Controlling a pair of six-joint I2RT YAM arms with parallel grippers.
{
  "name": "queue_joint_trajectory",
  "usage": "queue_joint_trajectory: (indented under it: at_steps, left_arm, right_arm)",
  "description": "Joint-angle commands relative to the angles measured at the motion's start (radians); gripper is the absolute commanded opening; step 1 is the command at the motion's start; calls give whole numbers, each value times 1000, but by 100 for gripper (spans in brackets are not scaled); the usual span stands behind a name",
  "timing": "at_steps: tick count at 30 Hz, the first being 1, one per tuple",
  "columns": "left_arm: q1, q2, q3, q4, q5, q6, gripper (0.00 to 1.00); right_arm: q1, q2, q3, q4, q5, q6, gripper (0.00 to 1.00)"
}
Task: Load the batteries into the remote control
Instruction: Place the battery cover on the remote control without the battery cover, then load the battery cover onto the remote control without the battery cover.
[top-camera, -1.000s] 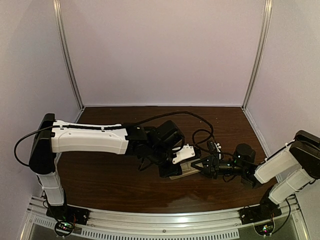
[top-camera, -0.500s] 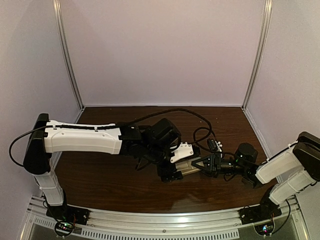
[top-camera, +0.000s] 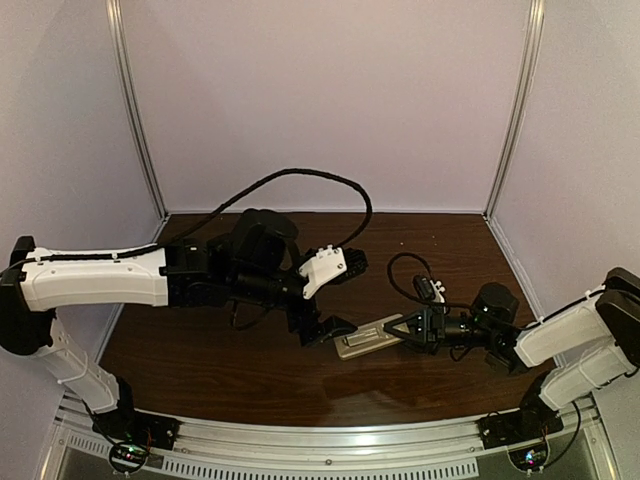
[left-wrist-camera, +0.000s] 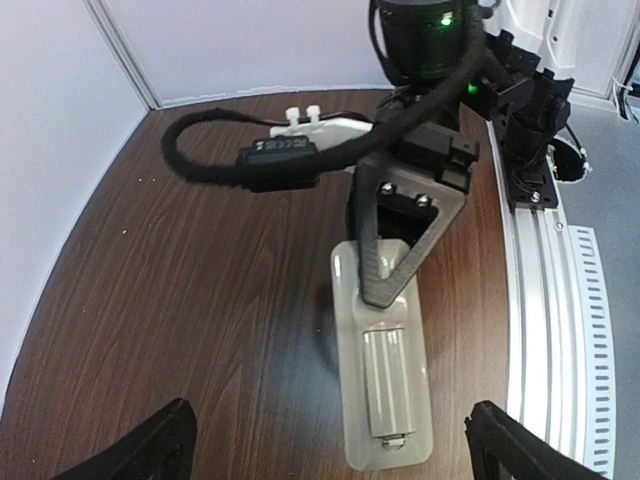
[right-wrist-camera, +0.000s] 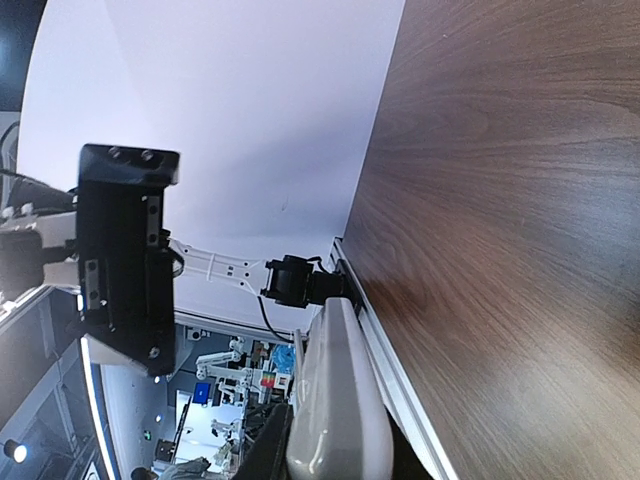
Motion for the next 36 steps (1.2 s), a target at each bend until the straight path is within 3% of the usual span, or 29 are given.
queue_joint_trajectory:
  at_steps: [1,17,36]
  left_arm:
    - [50,-34,-66,73,98,-71,97]
    - [61,32,-49,56,135,-110,93]
    - [88,107,-22,25,165,-150,84]
  right_arm:
    - [-1,-50,30,11,-47,-20,0]
    - [-1,-105,63,-44,-82,-32,0]
    - [7,-113,63,52,-112,2,0]
